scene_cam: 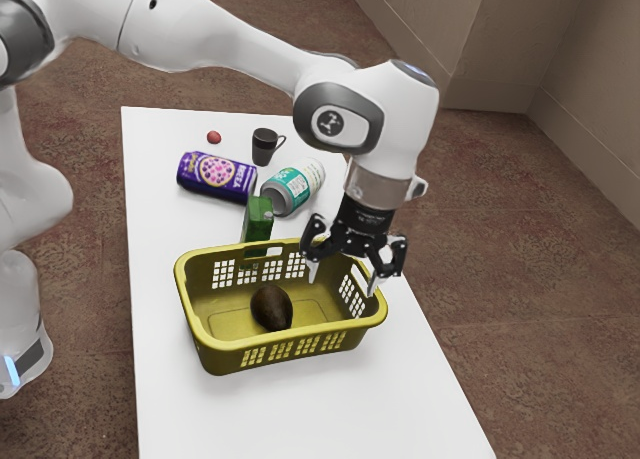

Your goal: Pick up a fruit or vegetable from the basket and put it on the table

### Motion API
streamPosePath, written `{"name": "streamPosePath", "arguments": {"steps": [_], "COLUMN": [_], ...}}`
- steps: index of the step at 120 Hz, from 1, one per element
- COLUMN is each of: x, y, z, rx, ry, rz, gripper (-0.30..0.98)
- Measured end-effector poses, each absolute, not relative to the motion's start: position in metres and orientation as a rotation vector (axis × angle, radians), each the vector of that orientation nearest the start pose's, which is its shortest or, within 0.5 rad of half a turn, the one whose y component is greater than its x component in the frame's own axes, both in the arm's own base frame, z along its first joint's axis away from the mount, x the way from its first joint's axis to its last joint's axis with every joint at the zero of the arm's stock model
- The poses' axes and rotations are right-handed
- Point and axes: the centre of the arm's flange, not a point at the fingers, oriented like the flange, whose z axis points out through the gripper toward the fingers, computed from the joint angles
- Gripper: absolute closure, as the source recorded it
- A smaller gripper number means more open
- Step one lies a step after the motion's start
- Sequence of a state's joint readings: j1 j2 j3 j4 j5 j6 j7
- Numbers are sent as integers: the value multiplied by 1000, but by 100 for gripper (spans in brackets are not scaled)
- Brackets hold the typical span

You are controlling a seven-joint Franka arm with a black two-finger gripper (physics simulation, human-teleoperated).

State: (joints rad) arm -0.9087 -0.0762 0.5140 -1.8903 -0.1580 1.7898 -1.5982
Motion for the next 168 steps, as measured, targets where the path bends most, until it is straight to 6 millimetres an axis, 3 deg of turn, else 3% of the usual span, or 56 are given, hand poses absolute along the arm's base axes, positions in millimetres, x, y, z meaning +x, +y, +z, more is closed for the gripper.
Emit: {"name": "streamPosePath", "arguments": {"steps": [10, 24, 30, 59, 77, 92, 109, 123, 135, 147, 168], "x": [486, 500, 501, 481, 474, 450, 440, 434, 430, 425, 432], "y": [-228, -185, -179, -215, -213, -238, -236, -223, -218, -216, -197], "z": [533, 541, 542, 543, 534, 545, 554, 561, 554, 535, 521], "rx": [-2631, -2563, -2548, -2566, -2511, -2512, -2461, -2404, -2348, -2289, -2197], "ry": [-1852, -1967, -1982, -1919, -1937, -1900, -1915, -1946, -1956, -1957, -2029], "rz": [290, 284, 287, 309, 343, 354, 335, 336, 350, 375, 401], "gripper": [0, 0, 0, 0, 0, 0, 0, 0, 0, 0, 0]}}
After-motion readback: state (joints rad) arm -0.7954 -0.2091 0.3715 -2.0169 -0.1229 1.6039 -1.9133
